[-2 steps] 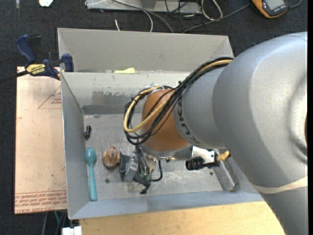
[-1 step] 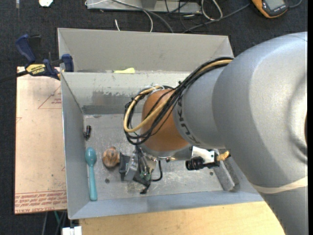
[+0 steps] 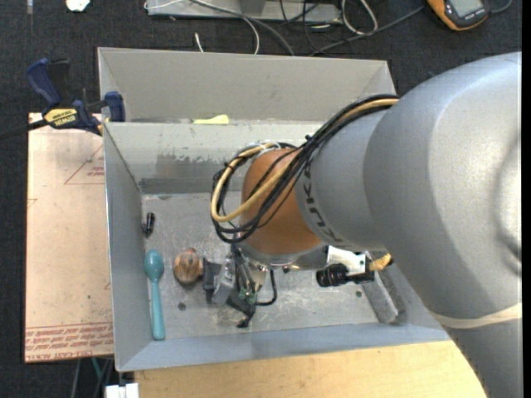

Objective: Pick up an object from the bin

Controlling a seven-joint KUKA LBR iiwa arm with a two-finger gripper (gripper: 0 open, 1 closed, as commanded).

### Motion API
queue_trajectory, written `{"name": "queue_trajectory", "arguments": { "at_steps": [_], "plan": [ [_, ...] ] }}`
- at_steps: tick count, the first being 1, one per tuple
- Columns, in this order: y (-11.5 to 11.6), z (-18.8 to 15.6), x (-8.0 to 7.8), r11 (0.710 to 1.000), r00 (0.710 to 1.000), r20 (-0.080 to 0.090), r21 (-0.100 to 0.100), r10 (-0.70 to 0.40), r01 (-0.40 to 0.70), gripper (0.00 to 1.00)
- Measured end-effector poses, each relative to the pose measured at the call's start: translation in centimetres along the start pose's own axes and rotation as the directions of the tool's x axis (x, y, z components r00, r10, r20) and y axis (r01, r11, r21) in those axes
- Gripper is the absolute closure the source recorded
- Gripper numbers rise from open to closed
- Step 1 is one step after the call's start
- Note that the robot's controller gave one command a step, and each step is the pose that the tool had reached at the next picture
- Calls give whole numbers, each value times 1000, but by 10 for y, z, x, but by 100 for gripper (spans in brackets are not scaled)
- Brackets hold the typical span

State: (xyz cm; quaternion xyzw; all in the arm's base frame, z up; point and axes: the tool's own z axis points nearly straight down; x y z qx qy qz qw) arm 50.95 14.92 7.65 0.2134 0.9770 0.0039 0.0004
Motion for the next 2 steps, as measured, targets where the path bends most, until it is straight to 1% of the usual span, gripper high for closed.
{"name": "queue_trajectory", "arguments": {
  "at_steps": [1,2],
  "plan": [
    [-1,-19,1,1000,1000,-3,2,0,0,100],
    [0,-41,0,1000,1000,-2,1,-1,1,100]
  ]
}}
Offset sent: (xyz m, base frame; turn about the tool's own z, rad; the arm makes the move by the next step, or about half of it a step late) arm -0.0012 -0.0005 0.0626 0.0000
